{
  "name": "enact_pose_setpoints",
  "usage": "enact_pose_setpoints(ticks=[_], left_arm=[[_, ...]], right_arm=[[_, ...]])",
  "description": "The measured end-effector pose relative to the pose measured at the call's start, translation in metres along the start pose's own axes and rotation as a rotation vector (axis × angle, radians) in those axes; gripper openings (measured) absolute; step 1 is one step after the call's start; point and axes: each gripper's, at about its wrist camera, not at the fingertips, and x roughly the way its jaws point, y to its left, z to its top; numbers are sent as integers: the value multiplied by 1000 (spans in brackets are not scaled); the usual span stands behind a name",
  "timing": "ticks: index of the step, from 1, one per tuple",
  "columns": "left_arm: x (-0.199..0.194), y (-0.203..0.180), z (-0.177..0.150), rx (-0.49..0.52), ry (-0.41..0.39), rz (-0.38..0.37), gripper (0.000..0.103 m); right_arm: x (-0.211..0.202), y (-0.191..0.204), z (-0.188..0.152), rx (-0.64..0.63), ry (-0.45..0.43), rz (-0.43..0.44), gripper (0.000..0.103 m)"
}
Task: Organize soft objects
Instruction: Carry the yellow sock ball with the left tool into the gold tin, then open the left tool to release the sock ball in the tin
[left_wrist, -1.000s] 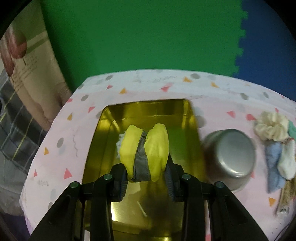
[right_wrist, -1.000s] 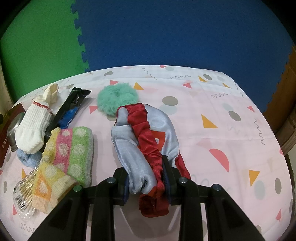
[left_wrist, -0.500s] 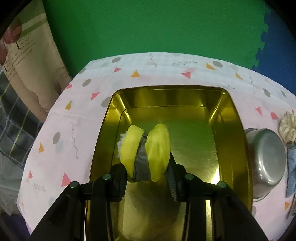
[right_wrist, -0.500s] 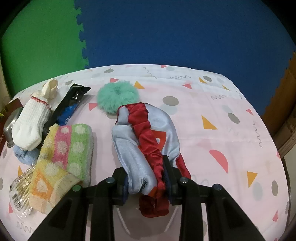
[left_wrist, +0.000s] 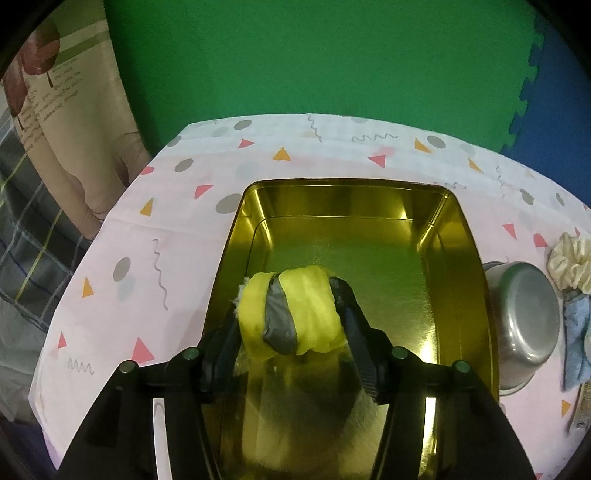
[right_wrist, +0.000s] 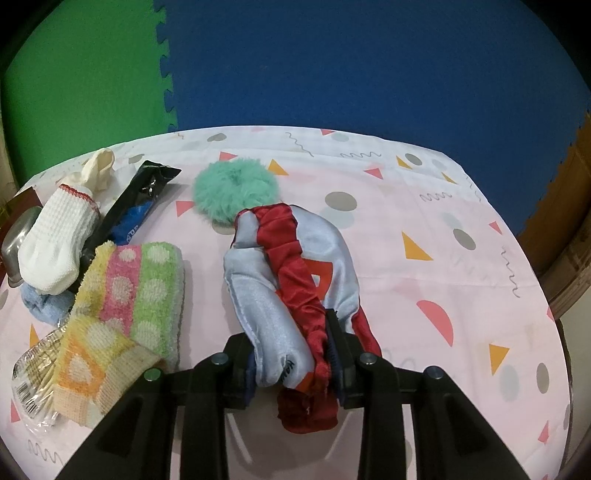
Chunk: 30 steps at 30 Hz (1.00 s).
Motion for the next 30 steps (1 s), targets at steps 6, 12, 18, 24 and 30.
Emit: enact_pose_setpoints(ticks=[6, 12, 18, 24, 30], left_arm=[[-15, -1, -7, 10, -35, -15, 62], [-24, 2, -18, 5, -46, -26, 65], [-40, 4, -31, -43, -78, 1, 66], [-56, -1, -50, -56, -121, 39, 68], [-68, -2, -66, -88, -141, 8, 70]], right_arm=[[1, 0, 0, -6, 0, -3, 32], [1, 1, 0, -12, 1, -10, 32], [2, 1, 0, -15, 0, -14, 32], [2, 1, 1, -8, -3, -8, 31], [-5, 2, 0, -4, -20, -39, 29]])
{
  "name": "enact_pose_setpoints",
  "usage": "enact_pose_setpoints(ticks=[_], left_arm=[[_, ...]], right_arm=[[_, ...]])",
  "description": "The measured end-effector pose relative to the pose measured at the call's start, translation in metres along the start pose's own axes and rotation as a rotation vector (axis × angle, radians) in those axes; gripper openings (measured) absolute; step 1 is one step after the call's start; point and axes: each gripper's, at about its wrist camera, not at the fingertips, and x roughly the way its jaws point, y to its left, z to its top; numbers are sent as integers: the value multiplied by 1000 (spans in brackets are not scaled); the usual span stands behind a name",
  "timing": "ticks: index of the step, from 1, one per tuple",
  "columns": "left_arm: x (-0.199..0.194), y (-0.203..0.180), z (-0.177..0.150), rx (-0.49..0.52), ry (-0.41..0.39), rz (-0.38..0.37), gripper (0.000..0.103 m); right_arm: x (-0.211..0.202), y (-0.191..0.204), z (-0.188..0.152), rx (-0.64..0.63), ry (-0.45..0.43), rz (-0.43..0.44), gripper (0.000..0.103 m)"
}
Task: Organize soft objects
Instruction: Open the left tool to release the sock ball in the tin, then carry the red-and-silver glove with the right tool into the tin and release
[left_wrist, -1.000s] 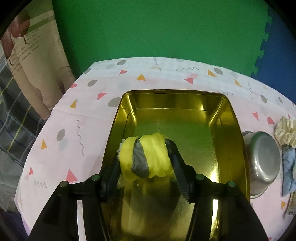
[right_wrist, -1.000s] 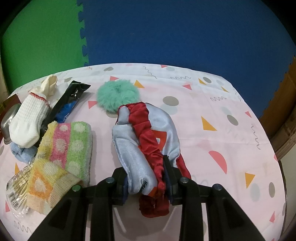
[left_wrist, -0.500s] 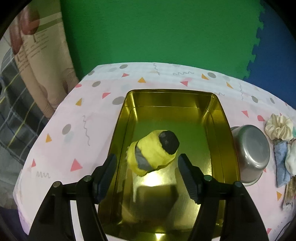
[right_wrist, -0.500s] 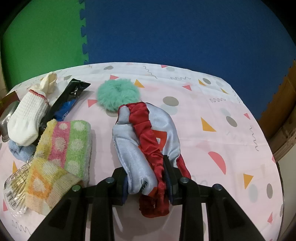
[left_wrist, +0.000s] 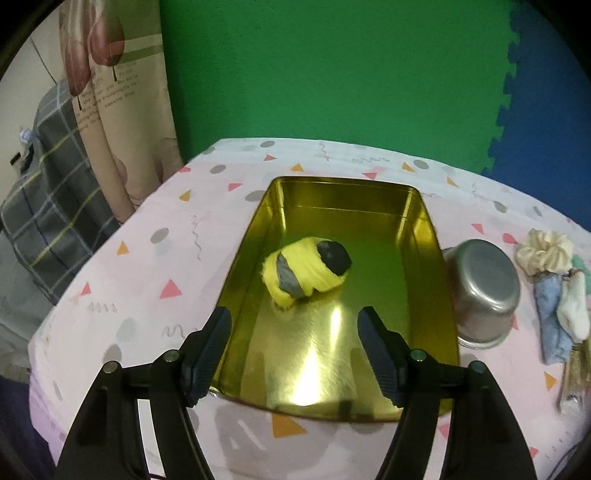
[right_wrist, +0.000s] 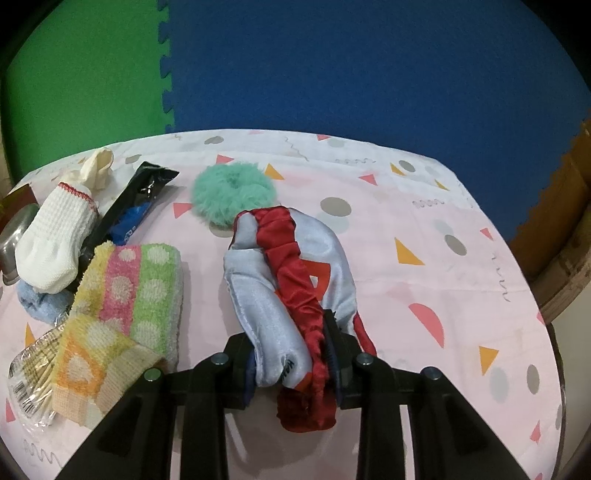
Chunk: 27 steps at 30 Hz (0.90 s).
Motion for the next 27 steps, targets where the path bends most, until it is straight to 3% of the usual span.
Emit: enact_pose_setpoints(ticks=[15, 27], left_arm=[[-5, 13, -2, -27, -22, 5, 78], [-11, 32, 3, -94, -37, 51, 84]], right_arm=[[-52, 14, 23, 68, -73, 0, 28], [-96, 119, 51, -37, -135, 251, 28]])
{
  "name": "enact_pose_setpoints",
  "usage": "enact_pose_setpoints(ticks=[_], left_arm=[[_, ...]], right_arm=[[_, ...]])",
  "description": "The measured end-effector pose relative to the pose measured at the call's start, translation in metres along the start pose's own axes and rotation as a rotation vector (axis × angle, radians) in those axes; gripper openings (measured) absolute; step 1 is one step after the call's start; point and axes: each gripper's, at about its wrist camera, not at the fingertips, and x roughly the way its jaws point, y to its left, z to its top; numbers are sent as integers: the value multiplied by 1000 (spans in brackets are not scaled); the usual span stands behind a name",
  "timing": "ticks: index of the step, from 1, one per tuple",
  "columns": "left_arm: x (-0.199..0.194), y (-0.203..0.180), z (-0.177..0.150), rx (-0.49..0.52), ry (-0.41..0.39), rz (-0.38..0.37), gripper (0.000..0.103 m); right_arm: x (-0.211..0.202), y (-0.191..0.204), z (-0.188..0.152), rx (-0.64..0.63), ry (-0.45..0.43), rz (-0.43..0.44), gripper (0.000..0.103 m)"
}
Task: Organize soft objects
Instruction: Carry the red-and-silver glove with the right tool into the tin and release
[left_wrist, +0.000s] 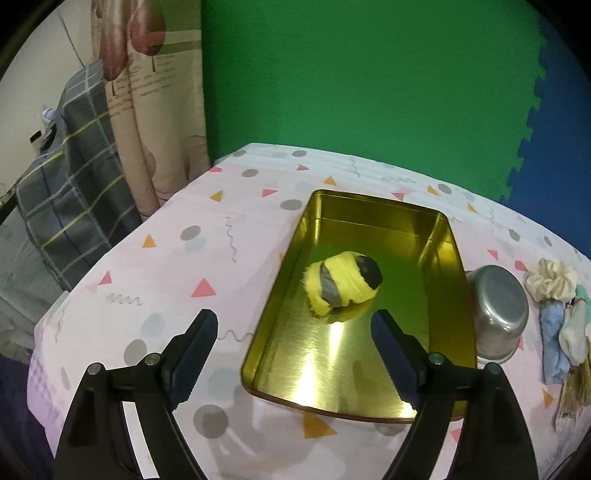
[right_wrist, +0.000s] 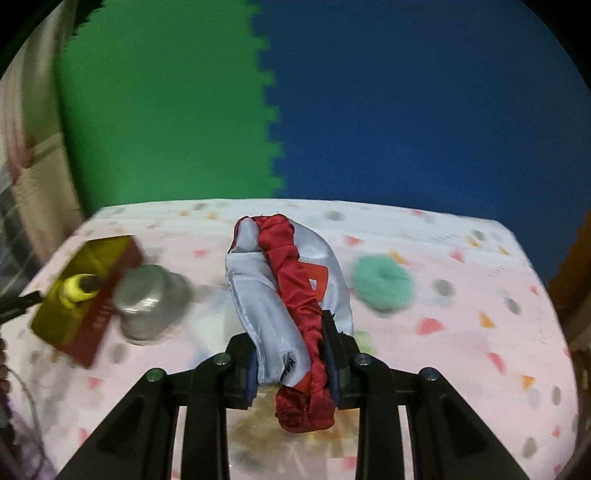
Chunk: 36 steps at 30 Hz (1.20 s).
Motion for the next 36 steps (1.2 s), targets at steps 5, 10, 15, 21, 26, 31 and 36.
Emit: enact_pose_setpoints(ticks=[5, 10, 15, 21, 26, 31, 36], left_arm=[[1, 13, 3, -49, 12, -7, 85], [0, 29, 6, -85, 7, 15, 85], [2, 43, 8, -130, 18, 20, 85], [2, 53, 10, -151, 13, 25, 85], [1, 58, 11, -181, 9, 10, 85], [1, 60, 12, -185, 9, 0, 85], [4, 59, 11, -182, 16, -9, 85]], right_arm=[[6, 64, 9, -77, 14, 116, 28], [13, 125, 12, -147, 33, 228, 28], [29, 185, 11, -236, 75, 301, 28], [52, 244, 6, -310, 126, 353, 28], [71, 276, 1, -348, 156, 357, 28], [90, 291, 1, -350, 184, 345, 29], [104, 299, 1, -350, 213, 346, 38]])
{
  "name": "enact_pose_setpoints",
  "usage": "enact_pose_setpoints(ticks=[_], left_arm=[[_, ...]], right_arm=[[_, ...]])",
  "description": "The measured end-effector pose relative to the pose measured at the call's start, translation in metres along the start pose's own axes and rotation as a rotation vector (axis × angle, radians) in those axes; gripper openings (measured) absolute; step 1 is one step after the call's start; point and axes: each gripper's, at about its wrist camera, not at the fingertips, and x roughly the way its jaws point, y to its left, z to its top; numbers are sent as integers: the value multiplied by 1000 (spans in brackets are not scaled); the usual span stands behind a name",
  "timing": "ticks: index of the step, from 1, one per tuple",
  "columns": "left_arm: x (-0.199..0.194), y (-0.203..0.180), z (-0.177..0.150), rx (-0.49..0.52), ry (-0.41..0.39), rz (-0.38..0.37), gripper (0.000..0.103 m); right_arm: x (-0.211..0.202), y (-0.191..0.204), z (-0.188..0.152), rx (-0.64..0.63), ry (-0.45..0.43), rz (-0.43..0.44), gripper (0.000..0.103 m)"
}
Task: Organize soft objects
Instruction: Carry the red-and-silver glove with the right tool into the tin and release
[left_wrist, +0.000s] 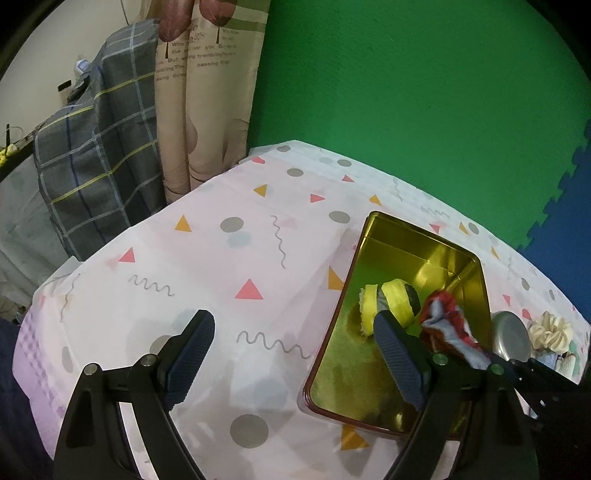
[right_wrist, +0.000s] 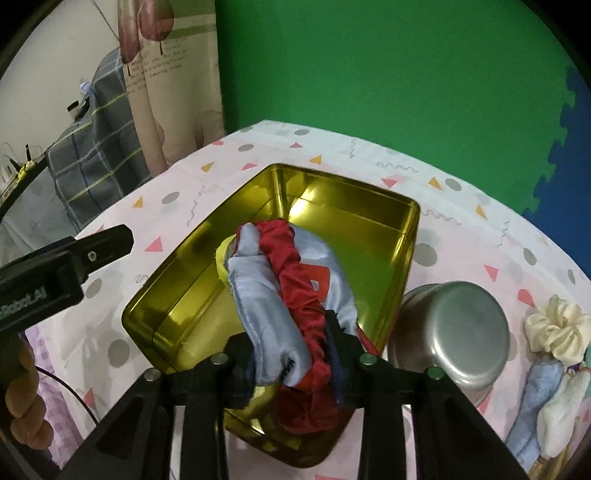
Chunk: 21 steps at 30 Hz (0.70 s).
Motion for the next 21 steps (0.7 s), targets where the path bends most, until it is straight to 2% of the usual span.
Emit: enact_pose_setpoints(ticks=[5, 11, 21], left_arm=[[1, -1, 0, 1, -1, 2, 86], [3, -4, -2, 6, 6, -6, 86], [1, -9, -3, 24, 2, -12, 86]], right_arm=[[4, 2, -2, -14, 11, 12, 51], [-7, 0, -3, -2, -19, 29, 59], [-35, -7, -11, 44, -59, 73, 60]])
